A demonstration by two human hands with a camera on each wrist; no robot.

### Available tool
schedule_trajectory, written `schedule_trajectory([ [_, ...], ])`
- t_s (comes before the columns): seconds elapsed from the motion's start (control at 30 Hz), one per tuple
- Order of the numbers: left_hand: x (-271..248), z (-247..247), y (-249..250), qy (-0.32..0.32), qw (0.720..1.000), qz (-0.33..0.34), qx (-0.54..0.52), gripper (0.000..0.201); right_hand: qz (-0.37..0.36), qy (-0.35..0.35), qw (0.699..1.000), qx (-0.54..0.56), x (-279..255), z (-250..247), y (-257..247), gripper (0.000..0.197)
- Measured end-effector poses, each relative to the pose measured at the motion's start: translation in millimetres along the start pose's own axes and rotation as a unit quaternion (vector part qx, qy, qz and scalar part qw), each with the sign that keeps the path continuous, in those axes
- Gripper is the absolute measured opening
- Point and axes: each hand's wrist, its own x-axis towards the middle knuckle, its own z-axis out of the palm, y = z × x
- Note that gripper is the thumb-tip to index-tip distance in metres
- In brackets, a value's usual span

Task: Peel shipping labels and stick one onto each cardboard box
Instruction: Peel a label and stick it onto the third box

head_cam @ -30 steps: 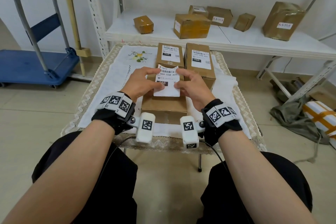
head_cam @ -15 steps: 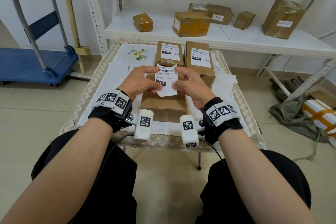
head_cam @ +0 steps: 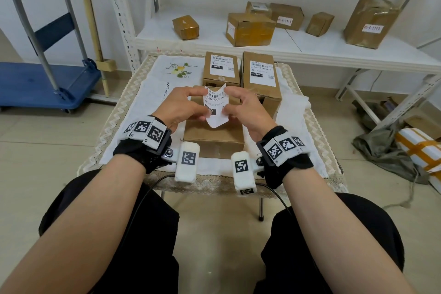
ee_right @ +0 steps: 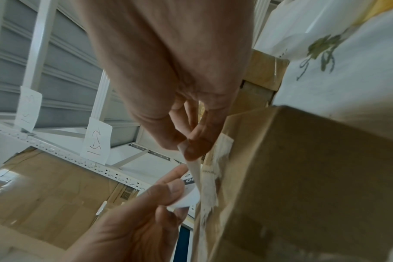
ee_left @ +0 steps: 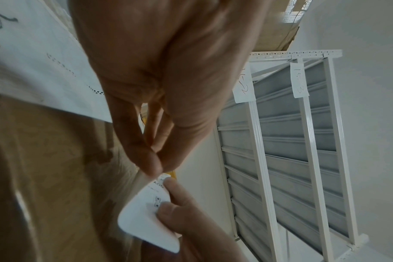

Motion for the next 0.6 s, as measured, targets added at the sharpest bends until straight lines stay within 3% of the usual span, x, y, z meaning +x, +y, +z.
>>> schedule_trajectory([
  [0.6, 4.2, 2.0, -3.4, 0.0, 1.0, -0.028, 0.009, 0.056, 0.023, 0.006, 1.0, 0.019, -4.1, 2.3, -0.5, 0.061],
])
